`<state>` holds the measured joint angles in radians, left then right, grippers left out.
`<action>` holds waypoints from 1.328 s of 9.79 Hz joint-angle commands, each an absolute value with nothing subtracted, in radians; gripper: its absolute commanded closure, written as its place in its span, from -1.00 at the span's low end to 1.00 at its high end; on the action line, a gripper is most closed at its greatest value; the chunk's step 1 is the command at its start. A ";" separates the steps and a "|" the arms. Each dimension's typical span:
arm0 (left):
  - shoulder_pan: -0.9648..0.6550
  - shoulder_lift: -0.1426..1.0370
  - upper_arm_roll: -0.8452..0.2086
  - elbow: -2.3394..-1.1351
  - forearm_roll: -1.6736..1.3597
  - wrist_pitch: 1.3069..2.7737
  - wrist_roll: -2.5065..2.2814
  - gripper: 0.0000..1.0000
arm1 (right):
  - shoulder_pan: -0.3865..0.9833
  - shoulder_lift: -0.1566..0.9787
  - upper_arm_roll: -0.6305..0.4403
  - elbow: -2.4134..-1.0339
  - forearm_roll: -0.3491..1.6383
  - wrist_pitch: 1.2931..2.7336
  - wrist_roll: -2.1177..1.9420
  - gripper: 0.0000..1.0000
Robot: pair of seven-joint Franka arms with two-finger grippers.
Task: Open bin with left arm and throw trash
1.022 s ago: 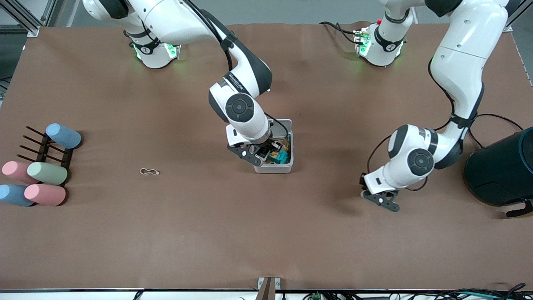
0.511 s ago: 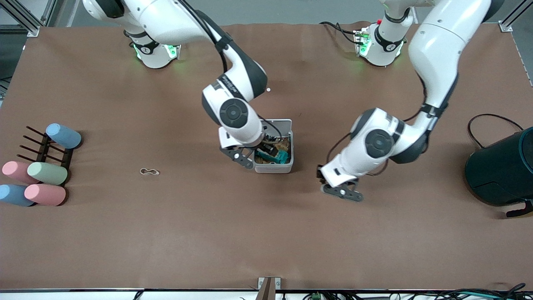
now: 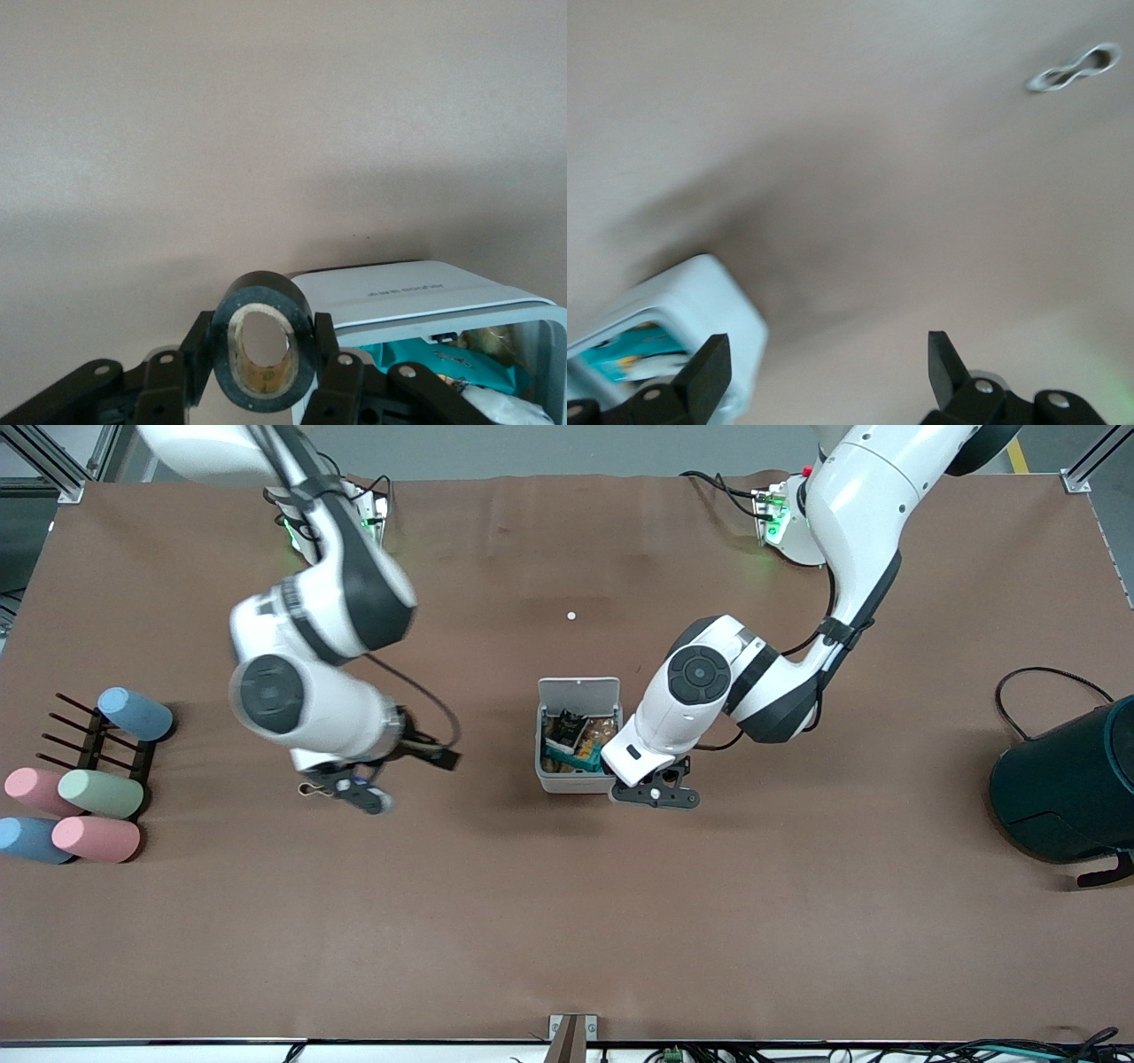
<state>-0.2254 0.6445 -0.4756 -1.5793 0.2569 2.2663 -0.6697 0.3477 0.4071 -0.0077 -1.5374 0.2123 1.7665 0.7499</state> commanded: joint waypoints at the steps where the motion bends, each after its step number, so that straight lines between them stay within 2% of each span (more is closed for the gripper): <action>1: -0.258 0.629 -0.497 -1.559 0.229 2.229 -0.709 1.00 | 0.234 0.327 0.011 -1.734 0.200 1.857 0.649 -0.97; 3: -0.261 0.626 -0.502 -1.507 0.267 2.131 -0.710 1.00 | 0.157 0.331 0.006 -1.823 0.198 1.923 0.650 -0.98; 5: -0.299 0.627 -0.500 -1.505 0.267 2.125 -0.747 1.00 | 0.111 0.334 0.005 -1.925 0.198 2.069 0.688 -0.99; 8: -0.318 0.655 -0.495 -1.514 0.311 2.126 -0.776 1.00 | 0.120 0.385 -0.002 -2.012 0.161 2.273 0.960 -0.99; 11: -0.322 0.695 -0.494 -1.517 0.380 2.135 -0.813 0.99 | 0.121 0.396 -0.015 -2.204 0.155 2.525 1.017 -0.99; 12: -0.322 0.704 -0.494 -1.516 0.393 2.135 -0.825 0.87 | 0.121 0.397 -0.017 -2.229 0.155 2.578 1.052 -0.99; 13: -0.322 0.704 -0.495 -1.516 0.396 2.135 -0.827 0.59 | 0.127 0.400 -0.026 -2.229 0.155 2.582 1.072 -0.99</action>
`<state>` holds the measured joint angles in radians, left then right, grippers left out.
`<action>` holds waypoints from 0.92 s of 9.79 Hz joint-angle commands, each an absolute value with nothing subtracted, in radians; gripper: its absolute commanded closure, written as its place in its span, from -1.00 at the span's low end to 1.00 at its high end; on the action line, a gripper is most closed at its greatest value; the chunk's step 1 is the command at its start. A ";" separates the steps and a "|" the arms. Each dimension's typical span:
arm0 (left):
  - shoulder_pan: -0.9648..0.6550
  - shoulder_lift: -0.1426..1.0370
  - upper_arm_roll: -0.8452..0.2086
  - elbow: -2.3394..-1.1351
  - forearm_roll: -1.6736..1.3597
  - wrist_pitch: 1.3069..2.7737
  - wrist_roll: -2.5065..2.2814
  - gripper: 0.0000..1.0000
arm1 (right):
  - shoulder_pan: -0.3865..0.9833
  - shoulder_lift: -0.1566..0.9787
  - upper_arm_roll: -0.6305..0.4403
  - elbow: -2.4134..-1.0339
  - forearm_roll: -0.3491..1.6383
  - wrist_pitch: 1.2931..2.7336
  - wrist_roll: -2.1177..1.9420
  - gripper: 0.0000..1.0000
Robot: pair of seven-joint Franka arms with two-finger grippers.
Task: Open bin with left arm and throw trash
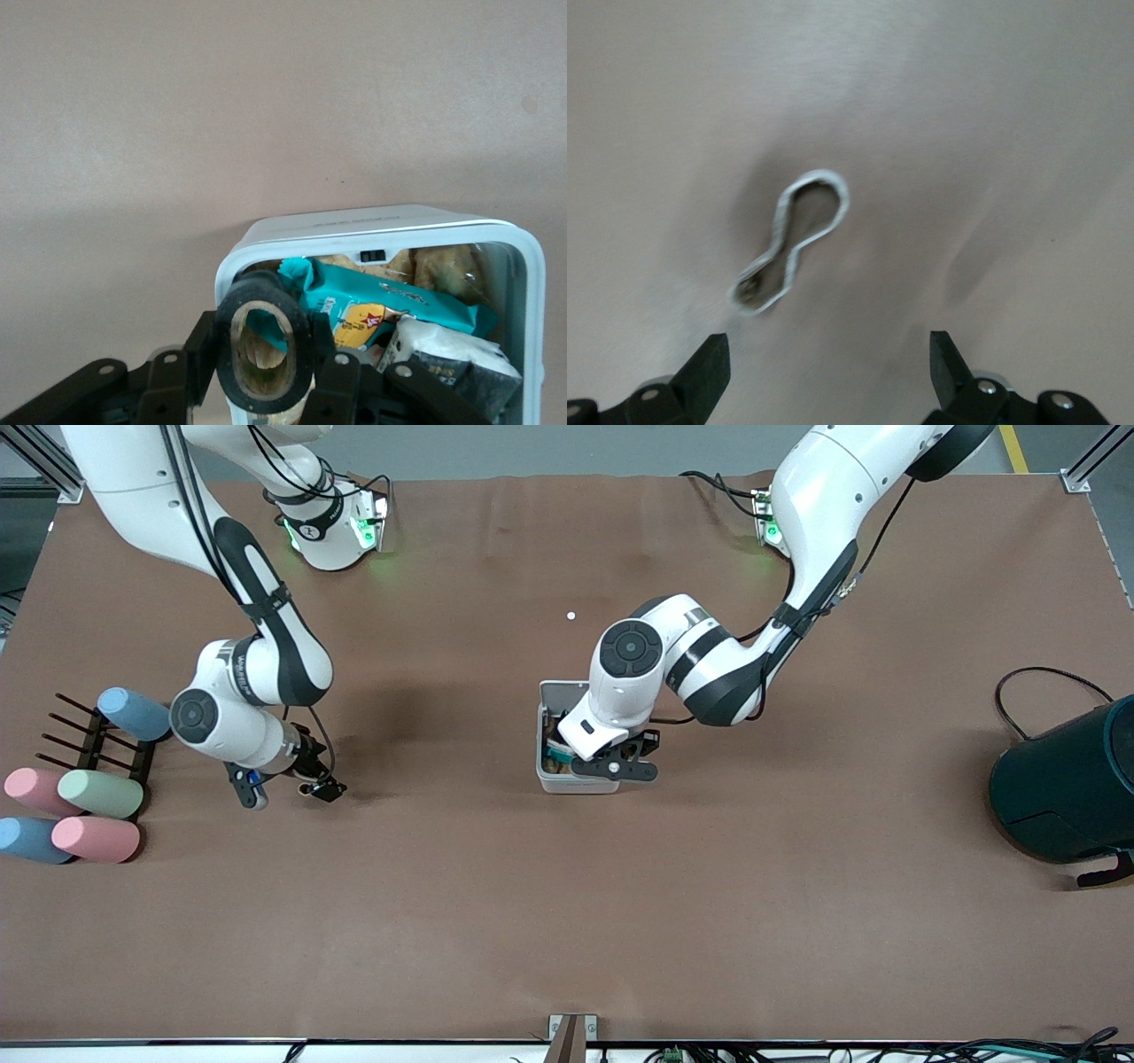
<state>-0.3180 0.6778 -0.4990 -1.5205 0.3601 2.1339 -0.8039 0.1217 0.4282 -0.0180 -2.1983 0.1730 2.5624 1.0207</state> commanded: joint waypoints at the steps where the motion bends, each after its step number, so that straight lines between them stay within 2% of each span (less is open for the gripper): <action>1: -0.321 0.703 -0.495 -1.516 0.396 2.135 -0.824 -0.98 | 0.139 0.422 -0.043 -2.229 0.155 2.600 1.075 -0.99; 3: -0.319 0.693 -0.495 -1.509 0.394 2.132 -0.824 -1.00 | 0.172 0.455 -0.089 -2.224 0.155 2.663 1.149 -0.99; 5: -0.304 0.654 -0.499 -1.503 0.384 2.091 -0.815 -1.00 | 0.172 0.457 -0.094 -2.221 0.155 2.666 1.152 -0.99; 8: -0.292 0.550 -0.505 -1.382 0.306 1.834 -0.810 -1.00 | 0.173 0.459 -0.092 -2.177 0.156 2.666 1.201 -0.99; 9: -0.222 0.484 -0.506 -1.385 0.269 1.826 -0.810 -1.00 | 0.184 0.459 -0.092 -2.160 0.156 2.666 1.222 -0.99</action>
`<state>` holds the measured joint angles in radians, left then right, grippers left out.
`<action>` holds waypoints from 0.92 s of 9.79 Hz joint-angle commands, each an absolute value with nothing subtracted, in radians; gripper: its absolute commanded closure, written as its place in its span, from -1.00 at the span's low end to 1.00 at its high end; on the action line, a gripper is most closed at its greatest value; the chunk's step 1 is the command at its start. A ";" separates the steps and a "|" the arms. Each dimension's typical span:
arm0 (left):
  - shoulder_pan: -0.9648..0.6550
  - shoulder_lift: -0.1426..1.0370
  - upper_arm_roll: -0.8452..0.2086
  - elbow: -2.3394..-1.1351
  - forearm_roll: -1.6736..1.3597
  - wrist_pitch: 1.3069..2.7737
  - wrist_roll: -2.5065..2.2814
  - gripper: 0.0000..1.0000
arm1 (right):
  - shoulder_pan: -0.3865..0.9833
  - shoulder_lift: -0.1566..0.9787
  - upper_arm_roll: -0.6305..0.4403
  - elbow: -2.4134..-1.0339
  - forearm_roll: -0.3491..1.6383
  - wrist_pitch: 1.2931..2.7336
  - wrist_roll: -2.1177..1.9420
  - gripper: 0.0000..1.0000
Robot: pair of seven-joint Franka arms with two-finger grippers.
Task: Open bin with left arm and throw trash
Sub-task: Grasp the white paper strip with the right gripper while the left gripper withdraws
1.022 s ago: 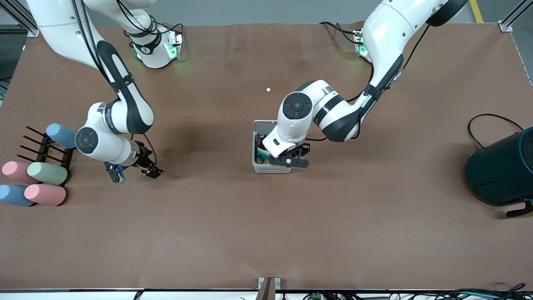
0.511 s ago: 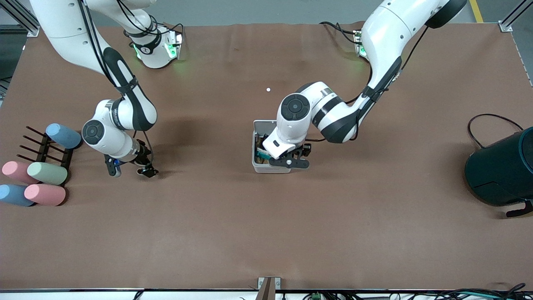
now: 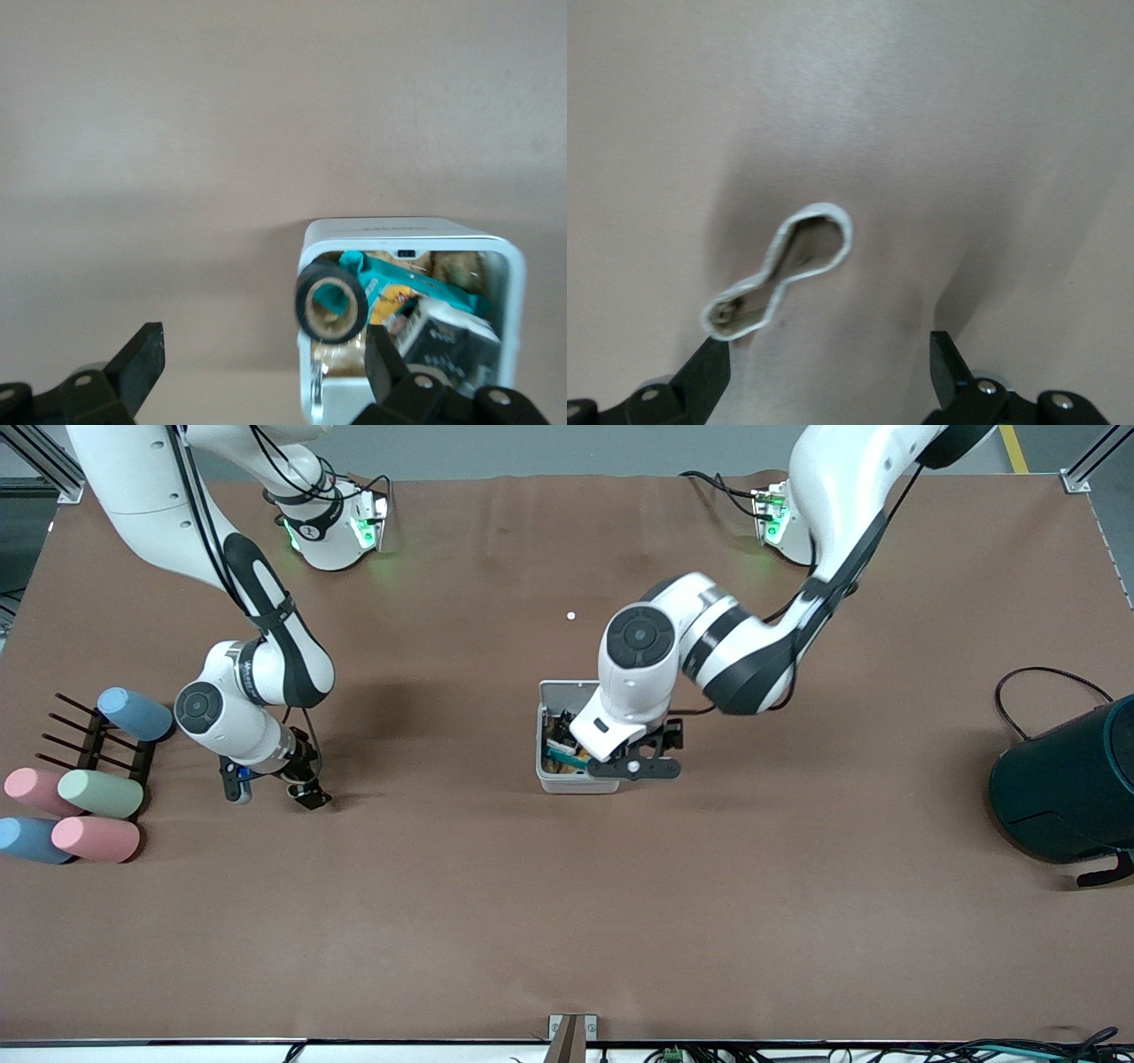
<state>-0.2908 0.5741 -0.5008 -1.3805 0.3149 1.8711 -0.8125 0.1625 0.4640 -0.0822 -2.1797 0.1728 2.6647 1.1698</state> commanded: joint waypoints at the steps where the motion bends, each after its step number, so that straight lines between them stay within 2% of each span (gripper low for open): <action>1: -0.142 0.444 -0.506 -1.384 0.194 1.798 -0.810 -1.00 | 0.193 0.463 -0.094 -2.151 0.156 2.666 1.238 -0.99; 5: 0.082 0.316 -0.509 -1.384 0.146 1.668 -0.616 -1.00 | 0.193 0.502 -0.155 -2.146 0.143 2.669 1.236 -0.99; 6: 0.077 0.248 -0.455 -1.393 0.097 1.639 -0.529 -1.00 | 0.192 0.505 -0.159 -2.140 0.143 2.671 1.238 -0.99; 7: 0.046 0.188 -0.319 -1.394 0.050 1.587 -0.429 -1.00 | 0.193 0.520 -0.161 -2.131 0.143 2.671 1.239 -0.98; 8: 0.038 0.126 -0.242 -1.423 0.008 1.548 -0.311 -1.00 | 0.196 0.525 -0.161 -2.131 0.143 2.669 1.239 -0.43; 9: 0.028 0.048 -0.165 -1.496 -0.009 1.548 -0.245 -1.00 | 0.202 0.525 -0.161 -2.129 0.143 2.669 1.238 0.43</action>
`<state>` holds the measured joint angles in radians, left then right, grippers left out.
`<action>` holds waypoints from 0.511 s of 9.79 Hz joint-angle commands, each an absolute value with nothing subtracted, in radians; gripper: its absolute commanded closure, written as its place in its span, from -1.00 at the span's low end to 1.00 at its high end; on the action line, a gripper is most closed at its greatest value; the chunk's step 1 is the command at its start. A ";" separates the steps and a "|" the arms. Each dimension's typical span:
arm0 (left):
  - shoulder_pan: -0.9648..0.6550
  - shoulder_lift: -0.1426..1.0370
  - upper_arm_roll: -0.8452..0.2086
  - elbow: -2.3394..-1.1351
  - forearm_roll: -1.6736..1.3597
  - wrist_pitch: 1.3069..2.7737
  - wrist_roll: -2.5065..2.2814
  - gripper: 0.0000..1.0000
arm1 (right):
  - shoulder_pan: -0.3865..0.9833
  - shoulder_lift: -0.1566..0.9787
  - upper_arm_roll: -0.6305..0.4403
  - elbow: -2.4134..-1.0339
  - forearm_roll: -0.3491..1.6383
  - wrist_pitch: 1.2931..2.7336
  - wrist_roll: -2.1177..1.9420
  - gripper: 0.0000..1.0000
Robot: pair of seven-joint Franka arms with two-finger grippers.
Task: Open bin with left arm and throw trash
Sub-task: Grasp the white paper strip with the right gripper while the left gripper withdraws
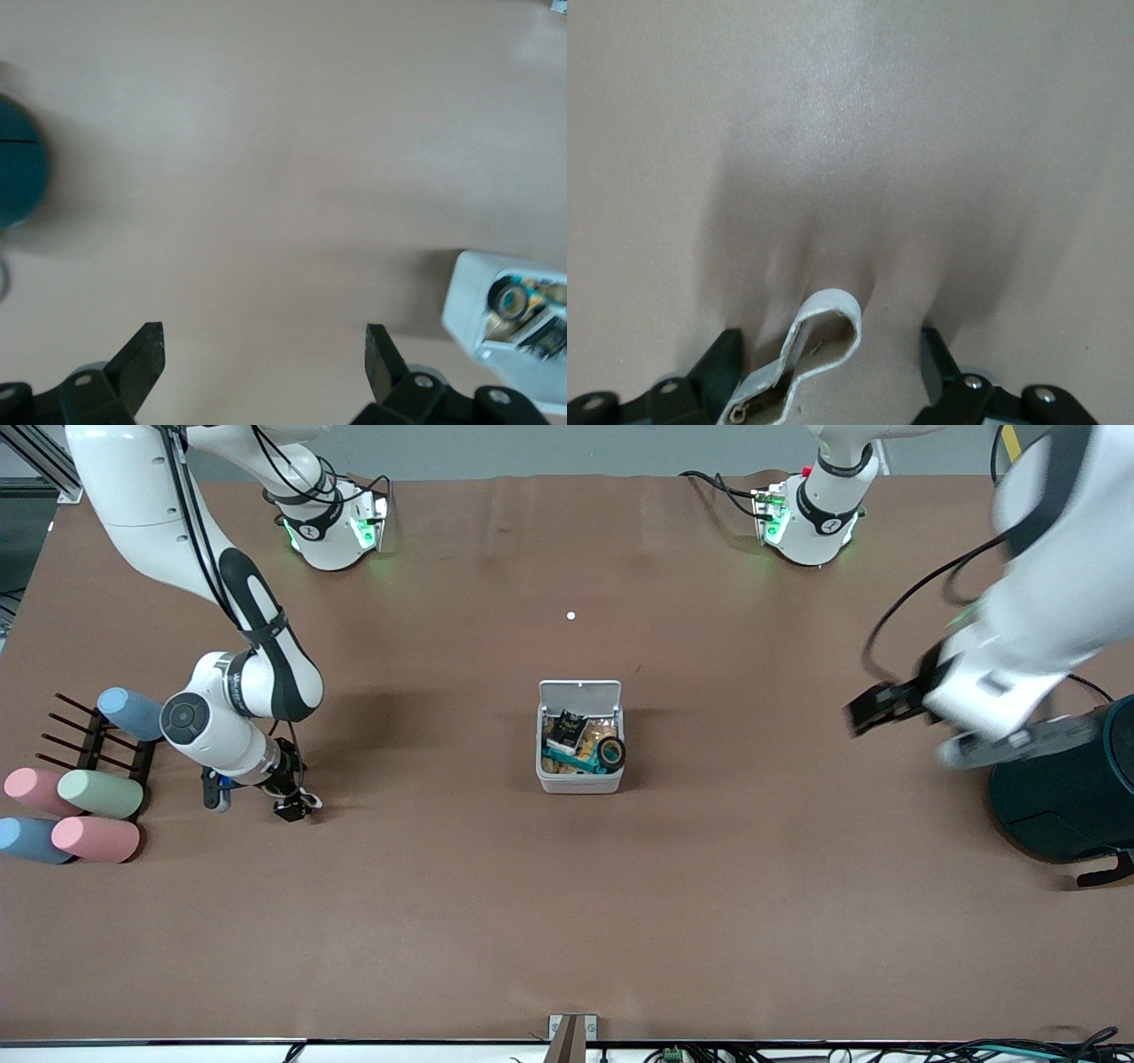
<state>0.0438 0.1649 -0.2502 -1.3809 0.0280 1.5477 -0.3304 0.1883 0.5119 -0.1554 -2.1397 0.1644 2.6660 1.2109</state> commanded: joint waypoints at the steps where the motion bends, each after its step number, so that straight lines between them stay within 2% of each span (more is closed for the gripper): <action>1: -0.004 -0.016 -0.114 -1.573 -0.009 1.557 -0.217 -1.00 | 0.204 0.525 -0.160 -2.119 0.141 2.668 1.238 0.81; 2: -0.027 -0.055 -0.077 -1.609 -0.002 1.563 -0.204 -1.00 | 0.212 0.525 -0.160 -2.115 0.141 2.663 1.235 1.00; 4: -0.048 -0.051 -0.035 -1.602 0.006 1.568 -0.057 -1.00 | 0.219 0.512 -0.156 -2.085 0.143 2.649 1.239 1.00; 5: -0.061 -0.054 -0.025 -1.595 0.014 1.580 -0.070 -1.00 | 0.266 0.479 -0.160 -2.080 0.143 2.629 1.249 1.00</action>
